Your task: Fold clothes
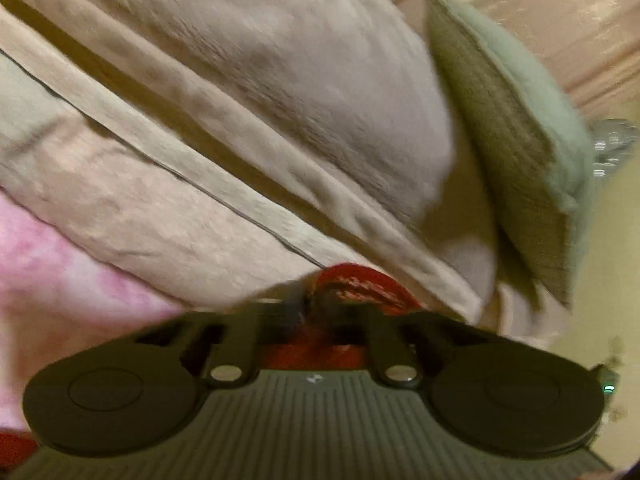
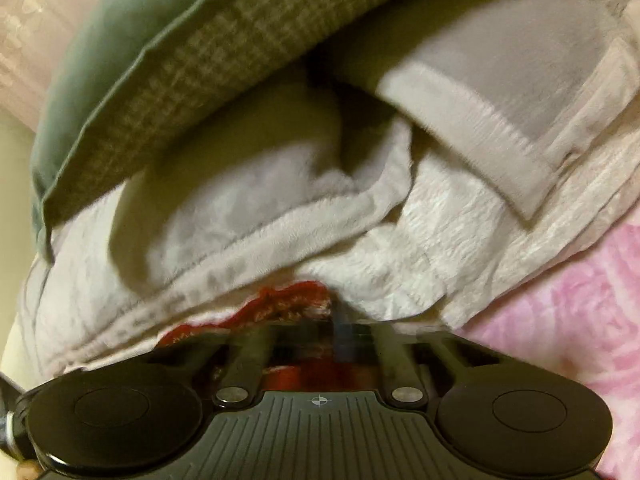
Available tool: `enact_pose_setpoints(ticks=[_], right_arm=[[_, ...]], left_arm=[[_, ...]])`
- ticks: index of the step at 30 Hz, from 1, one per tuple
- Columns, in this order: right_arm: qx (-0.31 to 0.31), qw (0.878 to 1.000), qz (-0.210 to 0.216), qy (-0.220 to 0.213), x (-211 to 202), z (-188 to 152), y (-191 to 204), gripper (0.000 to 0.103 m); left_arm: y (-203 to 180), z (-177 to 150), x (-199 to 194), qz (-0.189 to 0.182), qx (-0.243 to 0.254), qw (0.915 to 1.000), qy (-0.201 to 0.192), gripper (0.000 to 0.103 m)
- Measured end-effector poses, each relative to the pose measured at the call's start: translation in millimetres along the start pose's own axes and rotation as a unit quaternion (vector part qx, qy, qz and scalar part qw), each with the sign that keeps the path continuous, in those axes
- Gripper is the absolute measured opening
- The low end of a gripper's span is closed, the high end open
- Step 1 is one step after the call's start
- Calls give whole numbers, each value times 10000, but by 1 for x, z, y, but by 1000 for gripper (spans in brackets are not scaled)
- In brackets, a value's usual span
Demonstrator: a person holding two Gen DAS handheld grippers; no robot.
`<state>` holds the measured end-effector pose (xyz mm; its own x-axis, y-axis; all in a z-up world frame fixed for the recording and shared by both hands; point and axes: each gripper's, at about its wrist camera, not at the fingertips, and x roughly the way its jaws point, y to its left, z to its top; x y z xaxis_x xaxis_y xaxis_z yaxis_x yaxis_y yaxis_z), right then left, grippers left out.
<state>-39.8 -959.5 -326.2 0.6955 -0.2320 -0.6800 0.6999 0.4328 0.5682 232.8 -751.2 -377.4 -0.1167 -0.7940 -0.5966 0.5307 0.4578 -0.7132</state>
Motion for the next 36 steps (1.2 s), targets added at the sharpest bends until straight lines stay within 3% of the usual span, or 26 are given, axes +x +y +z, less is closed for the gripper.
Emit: enact_pose_setpoints(ticks=[4,7,10,14,15,16,17,19,20,21,23,25,26,27,29,31,33,36], right_arm=[[-129,9990,338,-275,-42,-21,-4,5],[-331,9967,623,-411,-91,-49,-4,5],[-688,9957,586,-191,-136,-99,-1,5],[-1493,9848,-357,810,-157,-180,9,7],[-1556,9810,-587,995,-157,-193,8,11],[-1617,9764,-817,1178,-157,-206,6,24],[-1651,9733,-972,1264,-160,-215,5,45],[-1571,9777,-960,1006,-171,-217,4,74],[-1529,9802,-932,846,-173,-213,7,74],[-1486,9824,-903,685,-175,-209,9,74],[-1342,9875,-689,467,-174,-198,13,74],[-1050,9923,-511,417,-164,-188,8,74],[-850,9941,-500,447,-156,-186,2,73],[-685,9954,-470,468,-151,-184,-2,68],[-471,9971,-349,482,-147,-182,-9,11],[-256,9982,-227,495,-142,-180,-16,4],[-323,9988,-186,329,-153,-179,-17,4],[-376,9979,-228,477,-159,-183,-22,4]], left_arm=[[-1,-27,-43,-691,335,9968,-239,0],[6,-70,-93,-850,612,9941,-292,0],[20,-121,-129,-507,767,9958,-27,0],[39,-188,-148,540,864,9922,715,0],[41,-200,-153,707,844,9908,792,0],[42,-206,-160,714,784,9916,735,0],[41,-209,-166,696,728,9928,654,3],[38,-208,-175,615,642,9951,422,10],[36,-205,-175,623,647,9955,304,18],[33,-202,-175,638,675,9955,186,29],[28,-198,-166,622,798,9949,51,41],[30,-196,-146,665,872,9939,135,41],[31,-195,-134,672,866,9938,203,37],[31,-195,-124,631,843,9941,270,25],[30,-197,-119,470,808,9951,320,3],[24,-203,-132,369,849,9957,40,3],[20,-212,-145,306,801,9962,-131,3],[22,-230,-139,814,953,9921,108,4]])
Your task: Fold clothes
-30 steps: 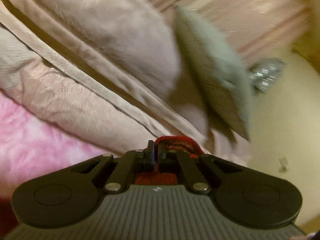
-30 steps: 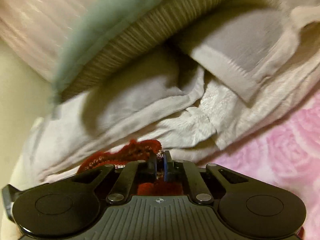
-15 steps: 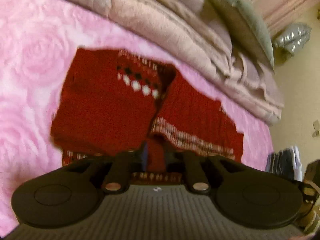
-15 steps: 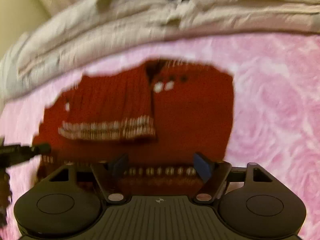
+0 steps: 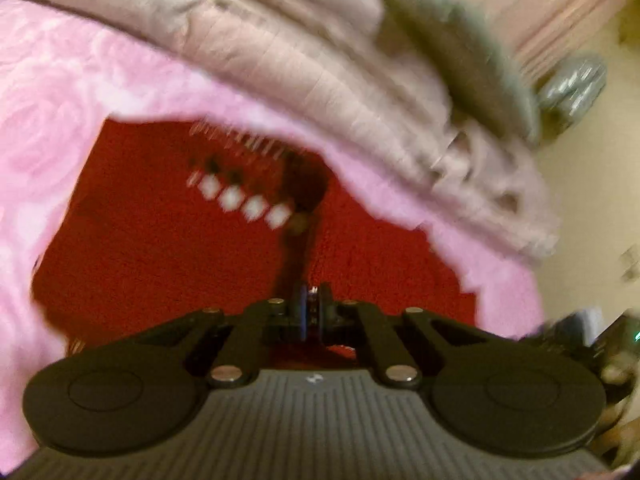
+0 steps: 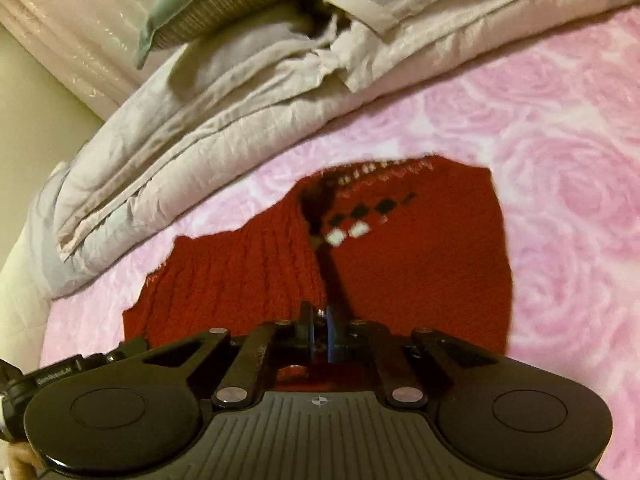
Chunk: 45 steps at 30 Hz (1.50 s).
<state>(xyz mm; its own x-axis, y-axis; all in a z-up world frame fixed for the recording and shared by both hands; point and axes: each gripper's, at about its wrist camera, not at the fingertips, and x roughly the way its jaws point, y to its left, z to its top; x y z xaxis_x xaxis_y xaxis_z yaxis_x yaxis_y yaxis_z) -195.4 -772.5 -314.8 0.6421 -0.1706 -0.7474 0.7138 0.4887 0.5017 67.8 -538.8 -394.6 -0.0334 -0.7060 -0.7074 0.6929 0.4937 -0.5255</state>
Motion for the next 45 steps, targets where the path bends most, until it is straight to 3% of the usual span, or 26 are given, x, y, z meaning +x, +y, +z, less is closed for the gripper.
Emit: enact_pose_setpoints(ticks=[2,4,6,7,8,12,13,14,15,20,23,27,31,33,36,38,42,45], right_arm=[[-161,9995,-177,196,10,-4,1,5],[-372,9984,-353,228,15,-5,5,7],[-632,9969,-456,-123,4,1,15,27],[-761,9954,-508,-298,-1,4,19,46],[-890,9933,-559,-473,-6,8,24,52],[-1216,9883,-372,-842,-3,29,37,52],[-1287,9872,-325,-888,4,35,40,42],[-1365,9861,-274,-910,11,40,43,24],[-1439,9853,-224,-898,19,45,46,19],[-1647,9821,-178,-898,65,56,52,19],[-1718,9833,-503,-314,106,53,37,19],[-1872,9801,-590,-312,103,48,32,19],[-1665,9828,-448,-661,57,38,41,19],[-1700,9823,-320,-723,34,21,47,19],[-2044,9768,-492,-418,33,-13,56,19],[-2221,9719,-766,-139,49,-28,55,19],[-2286,9685,-800,-586,32,-32,62,19],[-2119,9694,-847,-910,11,-37,61,19]], left_arm=[[-1,-7,8,287,51,9995,144,7],[-6,-3,3,411,47,9991,-22,10],[-15,7,-6,546,200,9980,-252,11],[-20,14,-7,523,280,9975,-376,11],[-25,21,-8,500,360,9969,-499,10],[-47,54,0,390,713,9932,-830,8],[-53,63,10,380,837,9922,-840,7],[-58,69,20,389,944,9911,-852,7],[-62,76,30,391,1044,9901,-853,6],[-56,79,90,707,1383,9874,-316,6],[-34,66,107,735,1264,9891,-152,4],[-33,64,81,595,1150,9910,-331,4],[-42,51,38,367,1305,9888,-631,4],[-48,36,24,291,1509,9863,-599,4],[-48,7,35,506,1851,9813,-125,6],[-44,-3,40,591,1904,9798,-170,8],[-51,1,13,454,1780,9809,-647,7],[-45,-9,7,605,1765,9812,-496,7]])
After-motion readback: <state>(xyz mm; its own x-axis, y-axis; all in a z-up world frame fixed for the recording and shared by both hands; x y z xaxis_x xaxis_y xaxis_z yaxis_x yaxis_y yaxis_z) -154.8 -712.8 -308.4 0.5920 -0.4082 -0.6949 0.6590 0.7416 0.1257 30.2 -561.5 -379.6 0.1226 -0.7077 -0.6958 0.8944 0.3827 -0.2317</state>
